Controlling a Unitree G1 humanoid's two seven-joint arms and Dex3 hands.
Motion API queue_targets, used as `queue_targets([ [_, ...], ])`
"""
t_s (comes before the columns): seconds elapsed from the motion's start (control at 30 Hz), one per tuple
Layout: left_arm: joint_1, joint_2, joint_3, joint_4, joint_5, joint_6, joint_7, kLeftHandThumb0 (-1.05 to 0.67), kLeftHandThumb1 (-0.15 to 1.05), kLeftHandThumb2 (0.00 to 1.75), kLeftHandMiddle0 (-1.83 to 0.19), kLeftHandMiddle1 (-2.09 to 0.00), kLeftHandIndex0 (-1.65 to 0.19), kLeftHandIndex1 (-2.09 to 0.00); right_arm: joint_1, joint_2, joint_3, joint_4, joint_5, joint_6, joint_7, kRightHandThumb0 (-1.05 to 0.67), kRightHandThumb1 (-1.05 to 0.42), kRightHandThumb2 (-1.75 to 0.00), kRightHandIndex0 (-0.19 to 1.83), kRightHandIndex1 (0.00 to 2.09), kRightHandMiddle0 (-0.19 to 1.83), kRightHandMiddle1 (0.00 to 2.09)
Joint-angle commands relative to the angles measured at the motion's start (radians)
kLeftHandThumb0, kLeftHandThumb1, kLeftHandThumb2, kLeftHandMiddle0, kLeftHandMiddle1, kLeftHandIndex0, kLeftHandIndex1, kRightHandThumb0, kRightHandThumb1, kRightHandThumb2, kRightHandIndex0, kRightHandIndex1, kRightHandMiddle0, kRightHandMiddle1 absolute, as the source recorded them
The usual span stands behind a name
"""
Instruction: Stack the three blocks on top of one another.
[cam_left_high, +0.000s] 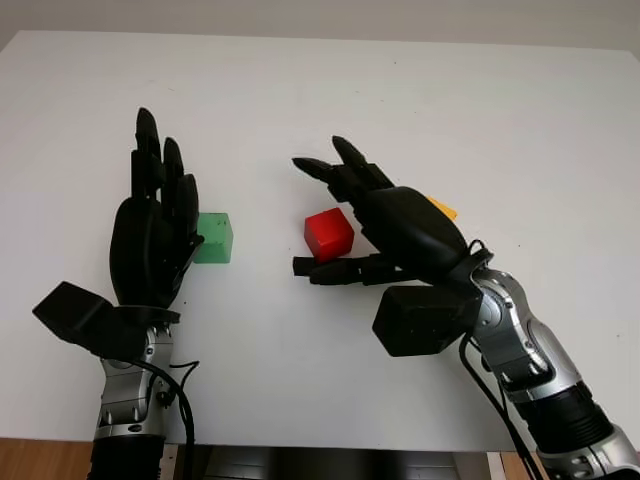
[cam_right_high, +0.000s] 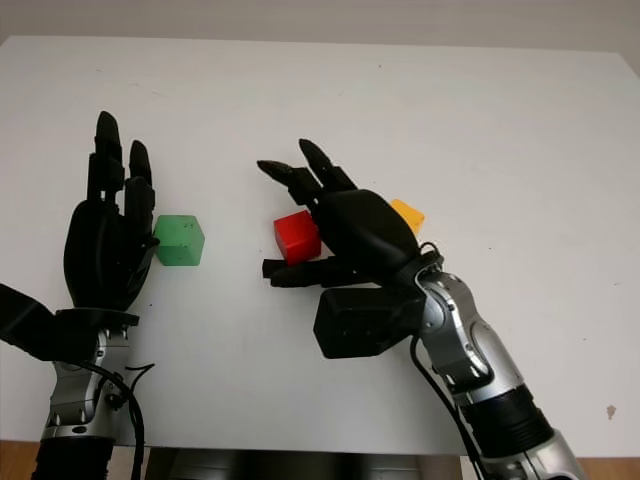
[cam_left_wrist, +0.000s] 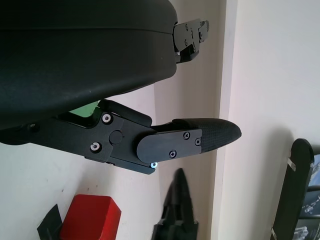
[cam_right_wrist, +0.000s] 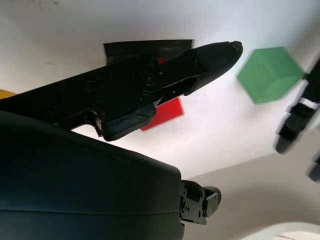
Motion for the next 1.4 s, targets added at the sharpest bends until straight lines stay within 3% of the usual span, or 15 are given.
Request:
queue_targets([
  [0.0,0.019,0.006,0.004,-0.018,0.008,-0.006,0.002,-0.65,1.05,0.51,0.19,0.0,0.19,0.0,0.004,-0.014,-0.033,-0.048,0.041,-0.004,0.02,-0.83,-1.04,-0.05,-0.19,0.0,-0.19,0.23],
  [0.23,0.022,0.003,0.006,-0.028,0.002,0.005,0.006,-0.65,1.05,0.51,0.19,0.0,0.19,0.0,-0.043,-0.091,-0.211,-0.169,0.208,0.068,0.122,-0.76,-1.01,-0.04,-0.18,0.01,-0.08,0.33],
  [0.37,0.022,0.001,0.005,-0.025,0.005,0.001,0.01,-0.65,1.05,0.49,0.19,0.0,0.19,0.0,-0.08,-0.145,-0.288,-0.155,0.237,0.096,0.135,-0.78,-0.99,-0.04,-0.11,0.05,0.02,0.41],
  [0.53,0.019,0.003,0.004,-0.017,0.011,-0.006,0.009,-0.66,1.05,0.49,0.19,0.0,0.19,0.0,-0.112,-0.242,-0.368,-0.114,0.306,0.13,0.197,-0.64,-0.87,-0.02,-0.1,0.06,0.07,0.46],
  [0.7,0.015,0.007,0.01,-0.018,-0.003,0.002,0.003,-0.65,1.05,0.51,0.19,0.0,0.19,0.0,-0.141,-0.373,-0.364,-0.049,0.227,0.08,0.222,-0.62,-0.81,-0.04,-0.03,0.08,0.16,0.45],
  [0.8,0.011,0.007,0.012,-0.015,-0.008,0.0,-0.001,-0.65,1.05,0.5,0.19,0.0,0.19,0.0,-0.162,-0.445,-0.356,0.012,0.197,0.032,0.246,-0.6,-0.78,-0.05,0.02,0.08,0.32,0.31],
  [0.97,0.003,0.001,0.012,-0.007,-0.001,-0.005,0.007,-0.66,1.05,0.48,0.19,0.0,0.19,0.0,-0.195,-0.536,-0.302,0.074,0.106,-0.037,0.282,-0.61,-0.78,-0.06,0.04,0.07,0.41,0.19],
  [1.37,-0.006,0.017,0.015,0.002,0.001,-0.007,-0.009,-0.66,1.05,0.5,0.19,0.0,0.19,0.0,-0.249,-0.553,-0.222,0.1,0.01,-0.086,0.306,-0.66,-0.79,-0.06,0.07,0.06,0.48,0.13],
])
